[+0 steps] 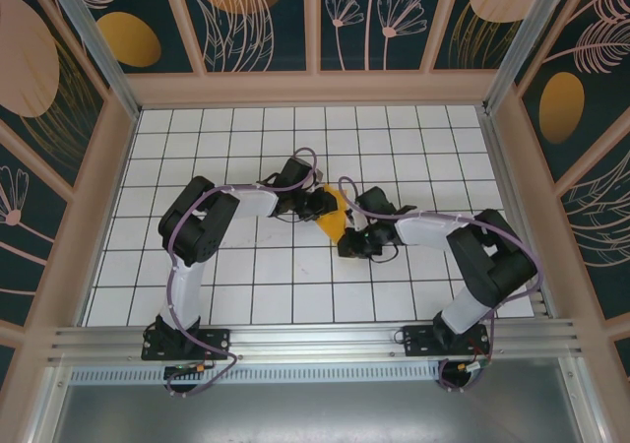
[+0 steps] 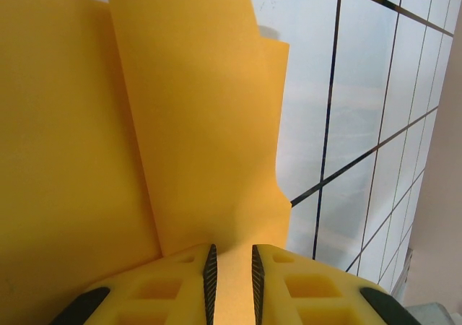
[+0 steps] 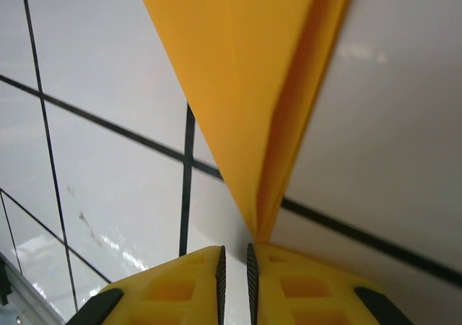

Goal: Fold a paper plane with a square sheet of paper (fold left side to right side)
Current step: Fourth fold the wing at the center of the table.

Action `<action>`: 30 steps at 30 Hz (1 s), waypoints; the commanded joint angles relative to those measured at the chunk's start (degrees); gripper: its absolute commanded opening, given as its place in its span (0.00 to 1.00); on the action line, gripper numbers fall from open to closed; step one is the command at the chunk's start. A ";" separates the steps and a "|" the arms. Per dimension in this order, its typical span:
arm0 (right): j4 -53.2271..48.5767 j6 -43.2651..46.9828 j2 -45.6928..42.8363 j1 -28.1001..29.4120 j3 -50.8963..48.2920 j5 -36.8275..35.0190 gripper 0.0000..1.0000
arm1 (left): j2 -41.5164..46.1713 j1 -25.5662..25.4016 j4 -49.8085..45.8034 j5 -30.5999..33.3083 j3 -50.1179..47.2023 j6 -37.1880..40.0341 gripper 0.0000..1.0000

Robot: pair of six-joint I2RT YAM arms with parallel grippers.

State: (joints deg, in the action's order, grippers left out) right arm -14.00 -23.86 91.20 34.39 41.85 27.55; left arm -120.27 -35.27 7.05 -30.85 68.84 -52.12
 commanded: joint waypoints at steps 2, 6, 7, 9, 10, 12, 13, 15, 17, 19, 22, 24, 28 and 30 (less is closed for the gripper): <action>-4.85 1.08 -5.53 -2.31 1.12 3.29 0.20 | -4.38 -0.26 -6.35 6.03 -1.34 2.11 0.24; -1.50 -0.37 -7.64 -2.75 3.21 6.07 0.22 | -4.23 -0.32 -6.17 5.93 -1.34 2.03 0.24; -0.45 -0.61 -6.95 -2.75 3.96 6.73 0.22 | -4.27 -0.25 -6.17 5.89 -1.34 2.06 0.24; 0.83 -1.14 -4.70 -2.75 5.35 6.51 0.22 | -4.27 -0.28 -6.17 5.81 -1.28 2.11 0.24; 1.27 -1.19 -3.17 -2.75 6.20 6.00 0.21 | -4.27 -0.24 -6.09 5.72 -1.34 2.10 0.24; 1.95 -1.41 -0.68 -2.74 7.46 4.51 0.21 | -4.13 -0.24 -6.09 5.76 -1.34 2.10 0.24; 2.05 -1.46 0.67 -2.75 8.12 3.63 0.21 | -4.20 -0.32 -6.08 5.73 -1.34 2.18 0.24; 1.63 -1.37 3.06 -2.60 9.09 1.93 0.20 | -4.14 -0.25 -6.01 5.55 -1.26 2.17 0.24; 0.87 -1.03 4.69 -2.58 9.38 0.06 0.20 | -4.10 -0.29 -5.99 5.54 -1.25 2.17 0.24; 0.74 -0.84 5.91 -2.54 8.82 -1.14 0.19 | -4.01 -0.33 -6.08 5.57 -1.16 2.20 0.24; -0.39 -0.28 8.01 -2.49 8.26 -1.74 0.19 | -3.92 -0.32 -6.28 5.38 -0.69 2.44 0.24; -1.24 -0.05 8.85 -2.19 7.75 -2.58 0.19 | -3.92 -0.24 -6.90 5.52 -0.03 2.77 0.24; -3.63 0.62 9.80 -1.72 7.20 -4.84 0.18 | -3.74 -0.22 -8.60 6.41 2.00 3.86 0.26; -5.09 1.04 10.22 -1.47 6.92 -6.28 0.18 | -3.62 0.10 -9.61 6.90 3.11 4.49 0.26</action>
State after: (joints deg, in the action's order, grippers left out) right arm -13.04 -24.27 99.37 32.16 49.82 25.82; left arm -120.51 -35.66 3.20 -29.65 71.20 -50.65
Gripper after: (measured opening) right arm 0.185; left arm 0.260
